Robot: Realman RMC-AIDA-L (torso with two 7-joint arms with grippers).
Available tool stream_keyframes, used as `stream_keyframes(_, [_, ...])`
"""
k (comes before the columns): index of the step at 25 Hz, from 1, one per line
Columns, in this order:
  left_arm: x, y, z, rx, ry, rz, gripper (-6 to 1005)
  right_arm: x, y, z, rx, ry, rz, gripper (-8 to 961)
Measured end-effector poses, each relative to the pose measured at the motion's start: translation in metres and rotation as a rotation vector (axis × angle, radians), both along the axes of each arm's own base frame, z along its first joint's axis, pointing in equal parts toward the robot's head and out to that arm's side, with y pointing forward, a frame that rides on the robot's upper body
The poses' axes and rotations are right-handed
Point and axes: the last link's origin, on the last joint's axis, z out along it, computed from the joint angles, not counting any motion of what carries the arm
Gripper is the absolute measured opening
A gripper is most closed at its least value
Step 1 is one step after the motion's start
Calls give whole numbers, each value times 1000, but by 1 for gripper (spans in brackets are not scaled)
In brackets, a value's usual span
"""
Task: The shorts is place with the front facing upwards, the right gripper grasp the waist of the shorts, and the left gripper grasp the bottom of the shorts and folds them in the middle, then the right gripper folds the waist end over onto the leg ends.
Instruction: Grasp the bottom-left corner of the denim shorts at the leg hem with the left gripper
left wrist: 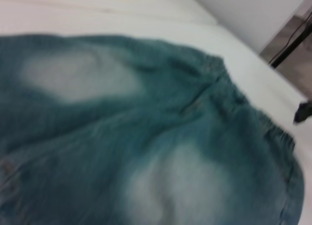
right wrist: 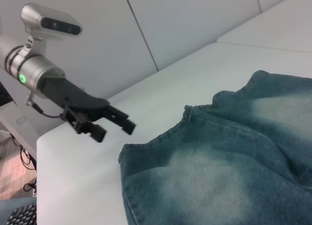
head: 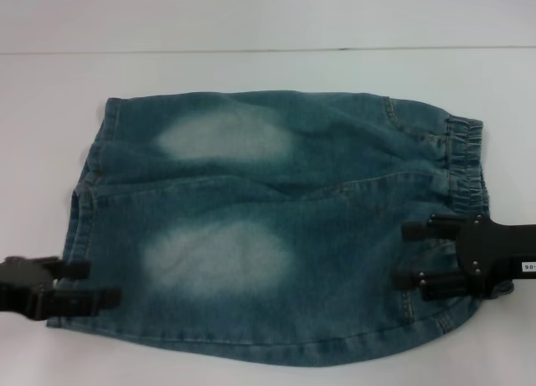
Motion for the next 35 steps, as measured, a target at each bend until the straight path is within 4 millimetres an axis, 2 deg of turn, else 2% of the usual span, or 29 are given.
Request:
stream_keyframes(1, [-7,-4,8,-20,46,39,929,0,1,0,1,-1,1,951])
stream_keyframes(6, [-20,-7,25,4,121,123,929,-1,1,1,2,-4,6,949])
stream_keyframes(10, [-27,-10,32,4,163,180,928,-1,2,1,3,-5,7,948])
stream_keyframes(26, [-30,-1,9,-53,196,189,927,-2,5,3,8,-12,17,950])
stream_keyframes(35, [-28,4,3,-64,218,188,926,-1,4,5,1,-17,19,949])
